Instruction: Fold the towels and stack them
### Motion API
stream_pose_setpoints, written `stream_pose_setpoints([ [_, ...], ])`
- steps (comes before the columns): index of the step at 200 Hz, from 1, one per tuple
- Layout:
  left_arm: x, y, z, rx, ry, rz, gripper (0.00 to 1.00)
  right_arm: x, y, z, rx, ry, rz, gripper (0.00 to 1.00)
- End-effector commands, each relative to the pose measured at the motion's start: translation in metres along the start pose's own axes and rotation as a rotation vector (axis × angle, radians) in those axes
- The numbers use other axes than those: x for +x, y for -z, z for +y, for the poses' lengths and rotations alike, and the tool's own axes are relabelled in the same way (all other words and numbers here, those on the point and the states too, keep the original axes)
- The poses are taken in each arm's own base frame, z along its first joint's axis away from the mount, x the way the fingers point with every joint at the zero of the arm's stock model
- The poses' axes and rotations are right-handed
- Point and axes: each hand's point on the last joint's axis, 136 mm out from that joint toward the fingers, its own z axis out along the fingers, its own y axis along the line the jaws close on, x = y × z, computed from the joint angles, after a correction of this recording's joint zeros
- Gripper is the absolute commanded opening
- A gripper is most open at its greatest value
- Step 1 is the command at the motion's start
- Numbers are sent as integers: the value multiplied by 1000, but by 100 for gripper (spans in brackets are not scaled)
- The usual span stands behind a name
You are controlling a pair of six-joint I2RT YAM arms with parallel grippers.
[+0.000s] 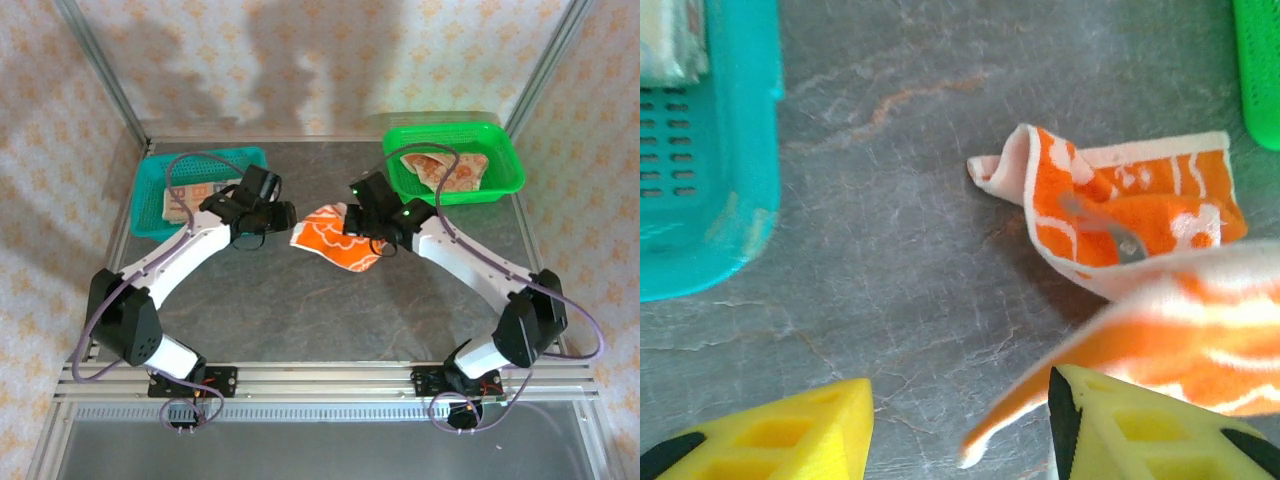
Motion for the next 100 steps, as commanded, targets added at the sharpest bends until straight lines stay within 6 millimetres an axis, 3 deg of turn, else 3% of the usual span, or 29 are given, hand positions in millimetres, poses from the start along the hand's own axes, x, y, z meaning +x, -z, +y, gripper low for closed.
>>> stream_pose_setpoints([
  [1,20,-23,-17,14,-17,74,50,46,-41,-46,116,-122,174,0],
  [24,47,-50,-24,9,-23,150,50,57,-61,-57,138,-154,204,0],
  [44,65,-68,-29,28,16,201,48,61,-68,-59,139,-162,210,0],
  [100,70,-98,-41,81,136,223,45,68,-62,-65,132,-169,197,0],
])
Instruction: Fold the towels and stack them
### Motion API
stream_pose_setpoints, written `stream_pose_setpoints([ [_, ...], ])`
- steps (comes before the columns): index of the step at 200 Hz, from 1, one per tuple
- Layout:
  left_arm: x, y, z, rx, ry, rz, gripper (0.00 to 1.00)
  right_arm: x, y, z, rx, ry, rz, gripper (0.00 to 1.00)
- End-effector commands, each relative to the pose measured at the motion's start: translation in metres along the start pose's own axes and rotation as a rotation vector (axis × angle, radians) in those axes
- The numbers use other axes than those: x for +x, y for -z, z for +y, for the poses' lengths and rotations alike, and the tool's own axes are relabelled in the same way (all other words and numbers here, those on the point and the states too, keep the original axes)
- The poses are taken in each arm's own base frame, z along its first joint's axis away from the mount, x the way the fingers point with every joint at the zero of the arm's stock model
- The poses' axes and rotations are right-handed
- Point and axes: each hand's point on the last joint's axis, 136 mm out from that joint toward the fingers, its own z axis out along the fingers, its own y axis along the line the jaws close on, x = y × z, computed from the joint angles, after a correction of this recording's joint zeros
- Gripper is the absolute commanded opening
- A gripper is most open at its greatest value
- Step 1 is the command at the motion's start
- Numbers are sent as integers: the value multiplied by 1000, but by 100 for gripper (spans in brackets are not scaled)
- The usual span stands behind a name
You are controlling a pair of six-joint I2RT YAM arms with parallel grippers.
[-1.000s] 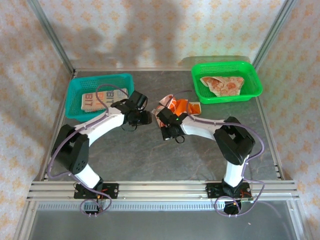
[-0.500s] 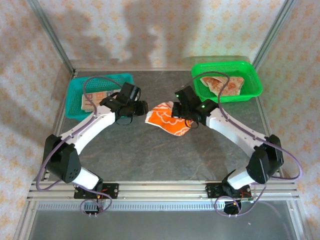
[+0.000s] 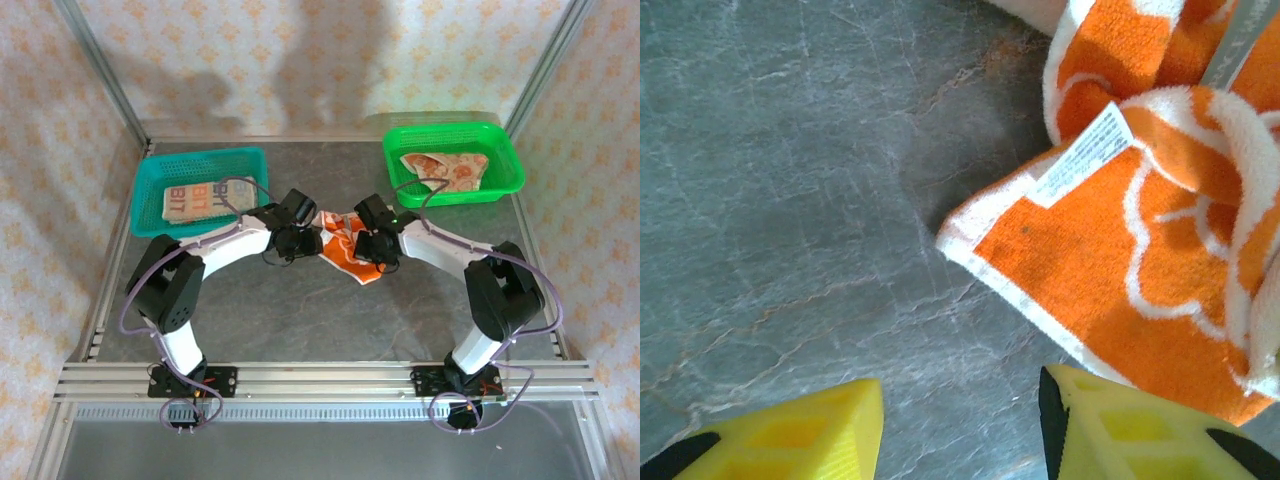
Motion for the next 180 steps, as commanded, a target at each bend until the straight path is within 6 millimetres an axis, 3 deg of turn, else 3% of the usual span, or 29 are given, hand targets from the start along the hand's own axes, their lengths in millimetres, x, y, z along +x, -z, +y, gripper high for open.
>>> stream_pose_setpoints([
  [1,-9,-11,-13,59,61,-15,44,-2,10,-1,-21,-23,-36,0],
  [15,-8,-21,-10,39,60,-3,38,-2,13,-1,-19,-22,-45,0],
  [79,-16,-44,6,-124,-65,-24,39,-3,18,1,-34,-26,-50,0],
  [154,-15,-68,10,-197,-131,-18,38,0,18,0,-42,-37,-43,0],
  [175,-14,-73,13,-222,-142,-19,33,0,19,1,-52,-41,-41,0],
  [180,-15,-73,13,-221,-142,-22,27,0,19,2,-54,-42,-41,0],
])
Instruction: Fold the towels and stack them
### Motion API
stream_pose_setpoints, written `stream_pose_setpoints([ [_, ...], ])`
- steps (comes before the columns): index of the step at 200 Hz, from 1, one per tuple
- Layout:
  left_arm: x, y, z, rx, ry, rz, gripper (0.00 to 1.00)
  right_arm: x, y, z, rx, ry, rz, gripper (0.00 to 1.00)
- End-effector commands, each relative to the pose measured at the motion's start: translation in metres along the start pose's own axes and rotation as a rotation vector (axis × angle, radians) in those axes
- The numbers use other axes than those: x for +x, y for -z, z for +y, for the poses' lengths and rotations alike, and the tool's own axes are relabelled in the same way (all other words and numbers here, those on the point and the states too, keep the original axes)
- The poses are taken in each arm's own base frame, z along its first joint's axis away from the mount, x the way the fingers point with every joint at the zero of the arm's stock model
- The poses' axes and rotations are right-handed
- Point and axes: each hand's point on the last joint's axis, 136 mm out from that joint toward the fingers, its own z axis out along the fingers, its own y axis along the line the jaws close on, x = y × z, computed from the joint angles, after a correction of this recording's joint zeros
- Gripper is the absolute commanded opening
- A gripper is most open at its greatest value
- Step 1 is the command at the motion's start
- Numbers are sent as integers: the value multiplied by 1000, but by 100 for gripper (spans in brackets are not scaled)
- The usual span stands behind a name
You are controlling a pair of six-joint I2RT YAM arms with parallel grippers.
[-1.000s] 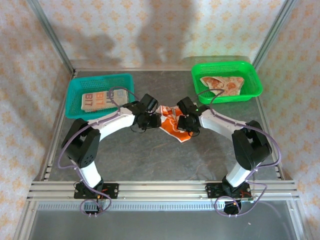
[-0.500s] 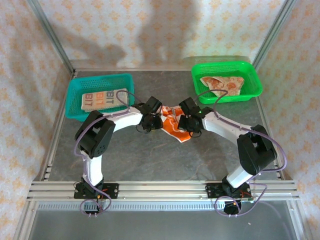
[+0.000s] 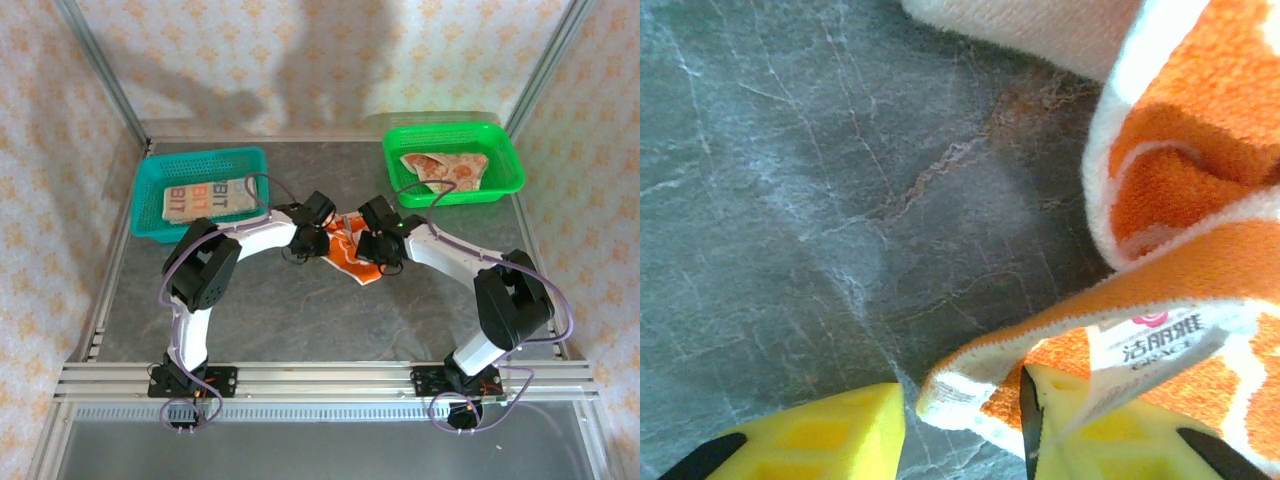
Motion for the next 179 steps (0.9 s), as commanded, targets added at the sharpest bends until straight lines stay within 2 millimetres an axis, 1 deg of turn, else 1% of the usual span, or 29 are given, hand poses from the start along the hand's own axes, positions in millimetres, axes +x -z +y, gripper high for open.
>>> stream_pose_setpoints([
  [1,-1,-20,5,-59,-37,-21,26,-1,7,1,-19,-17,-17,0],
  [17,-5,-17,7,-78,-37,-39,6,-1,9,2,-24,-17,-15,0],
  [24,-8,-12,10,-94,-40,-55,0,-1,10,3,-25,-17,-14,0],
  [39,-13,3,17,-131,-48,-92,0,-1,15,5,-37,-20,-17,0],
  [58,-20,34,28,-178,-67,-150,0,-3,28,9,-60,-31,-28,0],
  [61,-19,35,31,-191,-72,-150,0,-4,30,9,-63,-34,-31,0],
  [63,-22,45,30,-184,-72,-167,0,-4,32,10,-66,-36,-34,0],
  [67,-23,54,32,-190,-75,-180,0,-5,35,11,-72,-40,-38,1],
  [86,-20,82,45,-225,-97,-205,0,-8,48,13,-96,-64,-51,6],
  [104,-11,99,57,-247,-118,-205,0,-11,54,16,-118,-97,-39,10],
  [123,3,106,67,-250,-158,-179,0,-21,54,21,-143,-123,-42,12],
  [139,13,109,71,-240,-174,-161,0,-40,51,25,-155,-153,-60,15],
  [145,17,108,71,-230,-183,-152,0,-48,48,27,-158,-164,-67,19],
  [157,23,107,70,-217,-198,-136,0,-68,42,27,-146,-180,-88,32],
  [169,27,105,70,-218,-209,-126,0,-87,33,31,-141,-166,-101,34],
  [179,29,103,69,-215,-210,-117,0,-97,19,31,-123,-147,-80,38],
])
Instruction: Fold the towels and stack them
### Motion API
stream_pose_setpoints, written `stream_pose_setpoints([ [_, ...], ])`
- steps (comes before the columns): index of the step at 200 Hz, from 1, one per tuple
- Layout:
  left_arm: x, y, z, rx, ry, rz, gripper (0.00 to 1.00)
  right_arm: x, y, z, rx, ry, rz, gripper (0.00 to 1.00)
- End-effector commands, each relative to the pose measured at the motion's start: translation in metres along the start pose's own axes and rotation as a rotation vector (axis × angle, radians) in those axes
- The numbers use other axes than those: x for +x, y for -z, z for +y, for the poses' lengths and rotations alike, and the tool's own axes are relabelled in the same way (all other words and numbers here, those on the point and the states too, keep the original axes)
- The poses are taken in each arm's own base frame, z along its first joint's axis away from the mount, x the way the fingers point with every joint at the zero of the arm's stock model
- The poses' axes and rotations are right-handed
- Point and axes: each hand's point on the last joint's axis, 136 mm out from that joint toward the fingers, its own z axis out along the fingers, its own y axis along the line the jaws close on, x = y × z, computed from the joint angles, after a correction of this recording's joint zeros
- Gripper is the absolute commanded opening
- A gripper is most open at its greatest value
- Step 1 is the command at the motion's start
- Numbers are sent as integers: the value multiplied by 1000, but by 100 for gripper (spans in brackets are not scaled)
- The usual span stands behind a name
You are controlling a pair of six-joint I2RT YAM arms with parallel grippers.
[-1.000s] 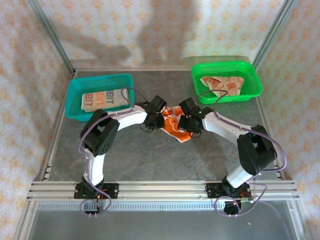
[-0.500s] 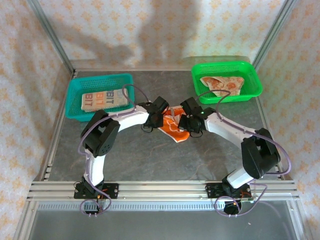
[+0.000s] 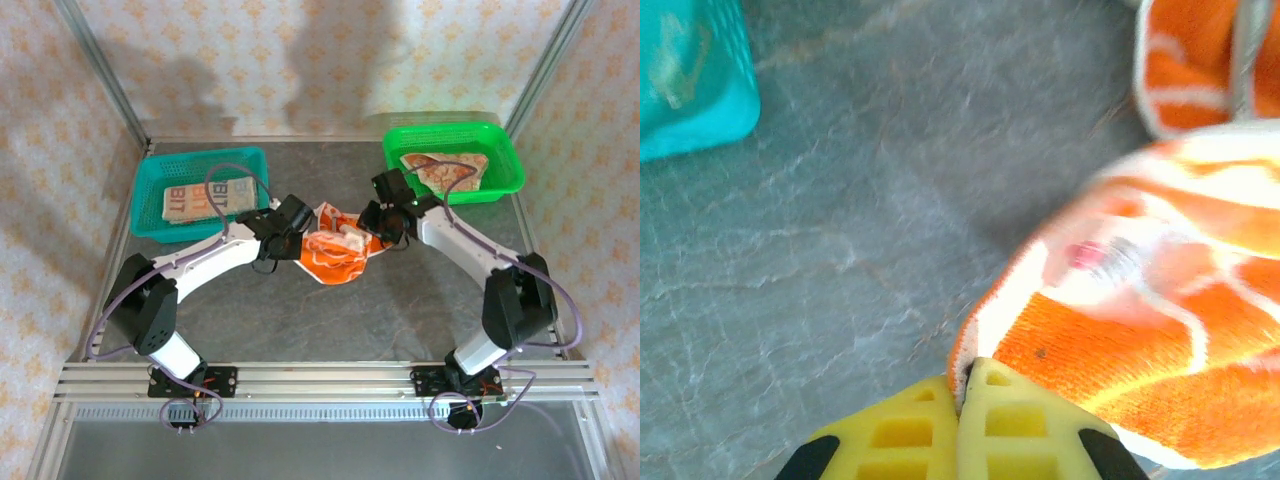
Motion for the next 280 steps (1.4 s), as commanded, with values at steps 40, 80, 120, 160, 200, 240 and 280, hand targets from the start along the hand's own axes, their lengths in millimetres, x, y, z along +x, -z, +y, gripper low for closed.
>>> stream_pose_setpoints([
  [40,14,-7,4,-48,-43,63,0,-26,-39,12,-8,93,68,45],
  [80,16,-15,-2,-34,-23,76,0,18,-30,1,-60,214,85,43],
  [120,15,-15,-2,-36,-23,78,0,44,-42,10,-35,361,97,38],
  [160,18,-15,-2,-31,-15,81,0,44,-60,24,-27,397,113,35],
  [200,16,-14,-3,-25,-15,78,0,46,-77,25,-11,422,141,34],
  [240,15,-15,-4,-21,-12,79,0,49,-82,31,-11,439,146,32],
  [280,15,-15,-5,-21,-15,80,0,50,-93,26,14,448,152,31],
])
